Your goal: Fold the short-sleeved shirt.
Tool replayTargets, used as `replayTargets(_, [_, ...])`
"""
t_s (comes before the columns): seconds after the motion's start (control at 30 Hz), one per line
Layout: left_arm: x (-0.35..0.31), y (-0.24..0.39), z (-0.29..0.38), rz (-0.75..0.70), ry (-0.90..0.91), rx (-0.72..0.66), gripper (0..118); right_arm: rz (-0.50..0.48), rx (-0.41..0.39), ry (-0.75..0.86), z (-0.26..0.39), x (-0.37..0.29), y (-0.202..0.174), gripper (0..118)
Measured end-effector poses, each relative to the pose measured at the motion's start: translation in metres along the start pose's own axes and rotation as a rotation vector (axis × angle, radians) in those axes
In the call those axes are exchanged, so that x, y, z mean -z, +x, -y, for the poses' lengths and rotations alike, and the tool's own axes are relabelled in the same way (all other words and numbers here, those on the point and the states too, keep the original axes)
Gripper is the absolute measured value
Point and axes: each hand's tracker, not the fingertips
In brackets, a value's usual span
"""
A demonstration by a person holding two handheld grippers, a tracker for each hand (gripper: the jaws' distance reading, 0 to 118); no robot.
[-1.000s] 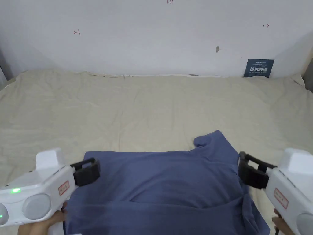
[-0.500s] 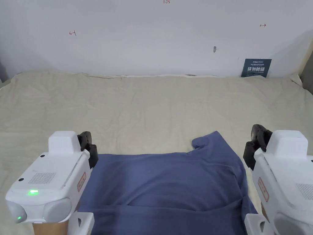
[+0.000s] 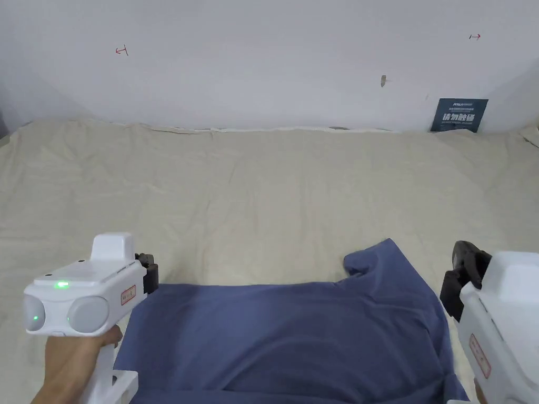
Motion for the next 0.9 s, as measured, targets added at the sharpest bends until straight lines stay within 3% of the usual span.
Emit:
replayTargets(0.1, [0.045,-0.014,-0.004,0.006,-0.06,-0.006,3,0.008,0.0,-0.033,0.007,0.027,-0.001,1])
replayTargets(0.13, [0.06,-0.018,-0.005,-0.001,-0.102,-0.002,14,0.012,-0.004,-0.044,0.009,0.038,-0.001,1])
replayTargets(0.17, [0.075,-0.023,-0.005,0.001,-0.141,-0.026,33,0.016,-0.004,-0.059,0.011,0.046,-0.001,1])
replayTargets(0.2, [0.09,-0.029,-0.005,0.002,-0.182,-0.051,62,0.016,-0.004,-0.071,0.014,0.052,-0.001,1])
replayTargets(0.23, [0.104,-0.032,-0.004,-0.005,-0.227,-0.062,101,0.017,-0.002,-0.08,0.016,0.056,-0.002,1])
replayTargets(0.27, [0.12,-0.035,-0.002,-0.018,-0.285,-0.071,116,0.02,-0.002,-0.092,0.018,0.061,-0.002,1])
replayTargets(0.3, [0.128,-0.035,0.002,-0.034,-0.345,-0.061,117,0.022,-0.005,-0.102,0.021,0.065,-0.001,1])
replayTargets(0.6, [0.184,-0.034,0.041,-0.093,-0.395,-0.029,56,0.034,0.017,-0.196,0.037,0.095,-0.007,1])
replayTargets(0.67, [0.176,-0.027,0.04,-0.084,-0.352,-0.004,51,0.021,0.05,-0.244,0.048,0.112,0.011,1])
replayTargets(0.73, [0.169,-0.023,0.041,-0.046,-0.343,0.01,3,0.005,0.092,-0.294,0.05,0.126,0.02,3])
replayTargets(0.8, [0.165,-0.02,0.039,-0.062,-0.335,0.025,3,-0.015,0.119,-0.332,0.056,0.149,0.031,7])
replayTargets(0.9, [0.142,-0.02,0.029,-0.054,-0.261,-0.014,3,-0.024,0.157,-0.428,0.062,0.187,0.043,35])
